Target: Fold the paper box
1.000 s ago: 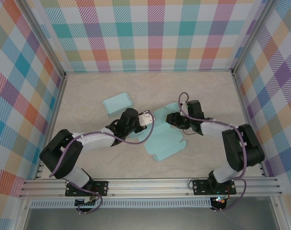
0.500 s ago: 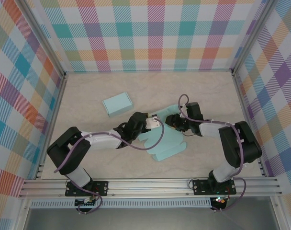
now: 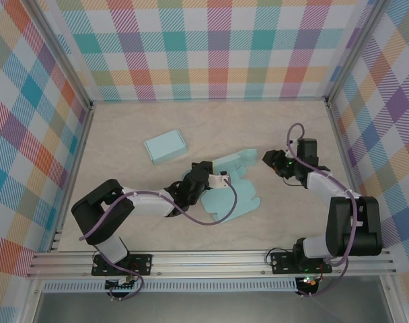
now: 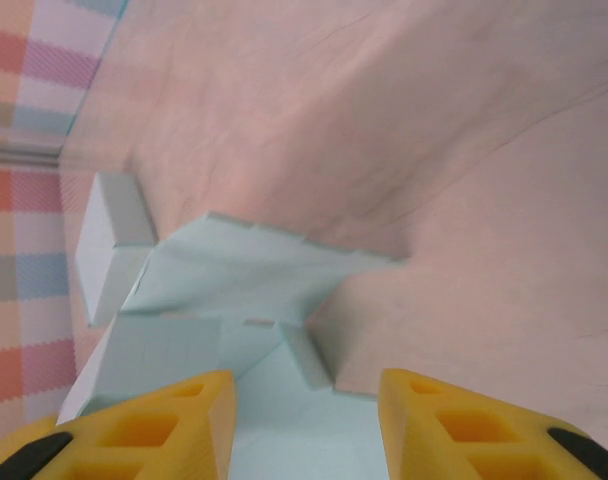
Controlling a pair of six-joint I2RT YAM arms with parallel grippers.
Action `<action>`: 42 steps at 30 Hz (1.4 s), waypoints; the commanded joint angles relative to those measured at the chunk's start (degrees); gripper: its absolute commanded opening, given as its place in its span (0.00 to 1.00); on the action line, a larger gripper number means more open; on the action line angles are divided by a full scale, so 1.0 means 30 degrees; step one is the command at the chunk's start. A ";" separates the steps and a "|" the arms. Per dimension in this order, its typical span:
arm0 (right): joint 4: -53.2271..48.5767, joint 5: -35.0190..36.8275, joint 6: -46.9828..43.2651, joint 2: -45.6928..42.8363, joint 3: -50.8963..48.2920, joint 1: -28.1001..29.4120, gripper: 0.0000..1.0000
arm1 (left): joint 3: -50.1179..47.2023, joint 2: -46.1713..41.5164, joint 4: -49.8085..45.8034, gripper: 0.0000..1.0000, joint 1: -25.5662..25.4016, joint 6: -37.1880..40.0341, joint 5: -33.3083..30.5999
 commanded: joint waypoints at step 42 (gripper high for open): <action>0.1905 -0.3220 -0.4541 0.5636 0.2419 0.3009 0.41 | -0.0290 0.3120 0.4139 0.00 0.0396 0.3413 -0.1347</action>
